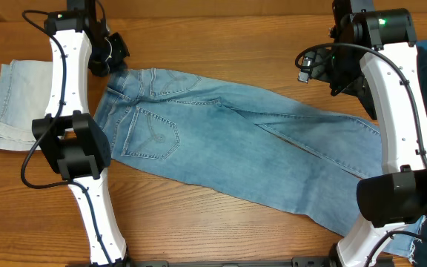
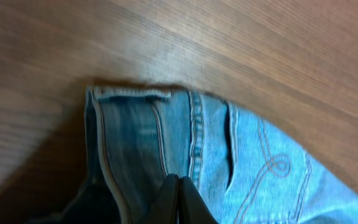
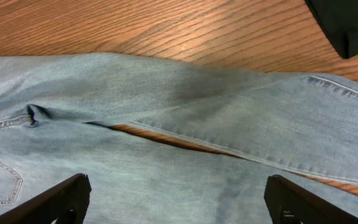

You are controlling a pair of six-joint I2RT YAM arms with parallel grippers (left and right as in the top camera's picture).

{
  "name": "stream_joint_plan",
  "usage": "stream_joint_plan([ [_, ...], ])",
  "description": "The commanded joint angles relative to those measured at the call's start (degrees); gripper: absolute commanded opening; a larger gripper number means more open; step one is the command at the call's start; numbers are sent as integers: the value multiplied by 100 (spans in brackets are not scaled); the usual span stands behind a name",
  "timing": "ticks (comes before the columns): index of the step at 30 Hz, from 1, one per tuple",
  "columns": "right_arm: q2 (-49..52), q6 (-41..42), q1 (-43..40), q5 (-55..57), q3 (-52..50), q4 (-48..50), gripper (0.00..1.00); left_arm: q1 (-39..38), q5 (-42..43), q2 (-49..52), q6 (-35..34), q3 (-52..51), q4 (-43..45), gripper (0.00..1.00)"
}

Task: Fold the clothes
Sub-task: 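Grasp the waistband with the left gripper and pull it upward to straighten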

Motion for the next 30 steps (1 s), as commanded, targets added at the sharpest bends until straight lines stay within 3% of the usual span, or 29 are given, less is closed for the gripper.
stream_joint_plan([
  [1,28,17,-17,146,-7,-35,88,85,444,-37,315,251,-385,4],
  [7,28,20,-17,146,-7,-243,52,98,741,-37,715,1045,-1434,4],
  [14,28,20,-17,149,-7,-238,51,87,710,-39,1067,1517,-2240,4],
  [16,28,20,-17,170,-7,-212,56,90,544,-37,1036,1504,-2210,6],
  [19,28,20,-17,214,-7,-96,66,116,234,-37,994,1493,-1937,36],
  [20,31,20,-17,214,-7,-59,68,114,225,-37,977,1467,-1775,54],
  [21,35,20,-17,214,-7,-55,68,116,227,-37,977,1451,-1648,61],
  [23,61,22,-17,214,-7,-83,70,92,229,-35,977,1427,-1335,70],
  [30,83,44,-17,214,-452,105,74,-138,269,13,979,1351,-728,83],
])
